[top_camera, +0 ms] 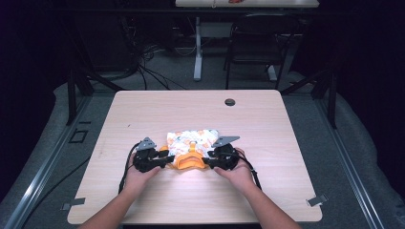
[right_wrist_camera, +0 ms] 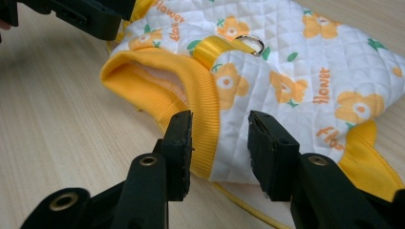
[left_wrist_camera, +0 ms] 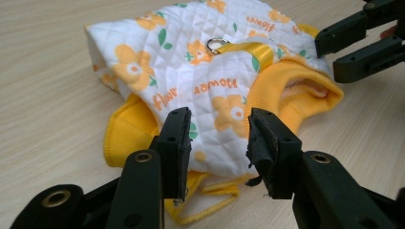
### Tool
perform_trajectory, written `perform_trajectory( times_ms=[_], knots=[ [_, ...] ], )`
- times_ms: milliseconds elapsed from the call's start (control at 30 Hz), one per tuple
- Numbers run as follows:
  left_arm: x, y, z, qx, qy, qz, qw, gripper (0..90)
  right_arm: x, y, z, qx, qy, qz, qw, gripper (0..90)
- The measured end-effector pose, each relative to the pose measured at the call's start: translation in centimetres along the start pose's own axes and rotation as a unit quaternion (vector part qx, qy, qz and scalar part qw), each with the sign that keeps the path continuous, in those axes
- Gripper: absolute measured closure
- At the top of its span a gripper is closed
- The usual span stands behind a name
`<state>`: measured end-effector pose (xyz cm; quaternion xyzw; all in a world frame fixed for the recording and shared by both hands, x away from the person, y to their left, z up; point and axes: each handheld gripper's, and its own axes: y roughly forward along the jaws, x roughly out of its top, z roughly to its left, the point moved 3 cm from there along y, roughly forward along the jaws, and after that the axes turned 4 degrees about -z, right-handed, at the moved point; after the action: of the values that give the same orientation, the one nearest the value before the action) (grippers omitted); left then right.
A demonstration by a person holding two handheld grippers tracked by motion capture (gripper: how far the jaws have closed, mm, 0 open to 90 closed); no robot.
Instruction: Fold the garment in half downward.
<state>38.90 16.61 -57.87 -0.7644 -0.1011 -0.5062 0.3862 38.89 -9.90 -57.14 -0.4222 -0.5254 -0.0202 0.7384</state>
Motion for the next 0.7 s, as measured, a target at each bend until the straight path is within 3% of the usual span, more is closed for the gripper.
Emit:
perform_trajectory(
  times_ms=[133, 300, 433, 600, 700],
  knots=[
    [0.5, -0.9, -0.2, 0.01, 0.029, 0.007, 0.9995, 58.1, 0.2, -1.0, 0.5, 0.001, -0.008, -0.007, 0.9999, 59.1],
    [0.9, -2.1, -0.7, 0.006, 0.037, 0.006, 0.9993, 57.2, 0.2, -2.6, 0.7, -0.003, -0.014, -0.012, 0.9998, 57.4],
    [0.9, -2.7, -0.9, 0.005, 0.033, 0.004, 0.9994, 56.1, -0.2, -3.6, 0.6, -0.013, -0.023, -0.006, 0.9996, 56.7],
    [0.4, -4.0, -1.7, -0.003, 0.012, -0.01, 0.9999, 54.9, -1.1, -5.1, 0.6, -0.015, 0.002, -0.013, 0.9998, 55.5],
    [0.0, -4.6, -2.0, -0.002, 0.01, -0.008, 0.9999, 54.6, -1.5, -5.7, 0.9, -0.015, 0.004, -0.013, 0.9998, 55.1]
  ],
)
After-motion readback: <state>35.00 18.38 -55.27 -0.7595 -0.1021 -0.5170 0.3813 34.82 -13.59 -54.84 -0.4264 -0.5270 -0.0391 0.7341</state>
